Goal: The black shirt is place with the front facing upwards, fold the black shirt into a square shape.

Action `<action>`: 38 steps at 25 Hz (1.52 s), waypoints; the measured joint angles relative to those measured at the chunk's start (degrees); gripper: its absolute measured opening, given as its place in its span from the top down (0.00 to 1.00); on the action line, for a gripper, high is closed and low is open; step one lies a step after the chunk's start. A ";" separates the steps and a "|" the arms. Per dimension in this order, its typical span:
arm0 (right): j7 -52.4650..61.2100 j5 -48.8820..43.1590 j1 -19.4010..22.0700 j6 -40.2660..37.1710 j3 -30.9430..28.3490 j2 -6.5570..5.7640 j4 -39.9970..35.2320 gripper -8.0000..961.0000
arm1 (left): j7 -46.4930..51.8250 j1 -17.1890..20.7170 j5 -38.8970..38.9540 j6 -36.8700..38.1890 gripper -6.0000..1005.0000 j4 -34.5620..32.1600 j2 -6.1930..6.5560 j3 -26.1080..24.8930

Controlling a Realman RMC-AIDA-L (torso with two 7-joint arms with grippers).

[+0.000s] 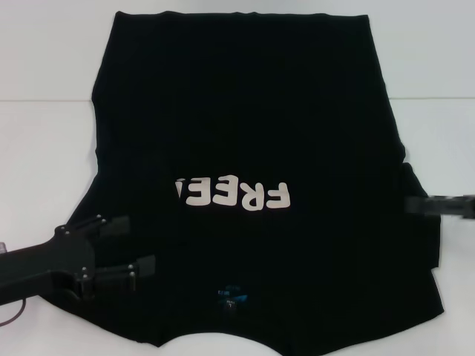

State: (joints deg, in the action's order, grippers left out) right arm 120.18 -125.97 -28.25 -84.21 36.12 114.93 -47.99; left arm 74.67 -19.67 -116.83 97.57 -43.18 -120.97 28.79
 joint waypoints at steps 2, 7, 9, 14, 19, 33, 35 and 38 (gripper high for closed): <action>10.02 -5.97 -1.93 -2.16 0.00 -2.19 -2.20 0.05 | 0.01 0.02 0.05 0.24 0.05 -0.02 0.15 -0.06; 23.91 -18.95 -8.52 -7.65 0.05 -6.87 -1.23 0.05 | -0.02 0.04 -0.14 0.94 0.05 0.00 0.30 -0.07; 25.59 -22.83 -10.46 -7.48 0.04 -6.88 -1.09 0.05 | -0.11 0.07 -0.24 1.02 0.05 0.21 0.30 0.17; 26.73 -28.78 -13.99 -4.22 0.52 -5.75 2.18 0.05 | -0.16 0.38 -0.36 1.51 0.05 0.35 0.24 0.51; 27.39 -29.66 -15.84 1.91 2.83 -5.67 7.93 0.05 | -0.23 0.60 -0.36 1.91 0.05 0.38 0.44 0.53; 27.69 -29.81 -18.85 9.75 4.07 -4.89 14.37 0.05 | -0.30 0.22 -0.42 2.16 0.05 0.38 0.57 0.65; 27.69 -29.82 -19.00 10.48 4.24 -4.71 14.63 0.05 | -0.31 0.19 -0.42 2.07 0.05 0.38 0.57 0.66; 27.75 -29.85 -19.25 11.09 4.59 -4.48 14.85 0.05 | -0.31 0.18 -0.42 1.84 0.05 0.38 0.57 0.66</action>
State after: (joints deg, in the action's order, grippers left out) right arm 147.93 -155.82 -47.50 -73.13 40.72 110.45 -33.14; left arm 74.35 -19.49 -117.25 99.41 -42.80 -120.40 29.45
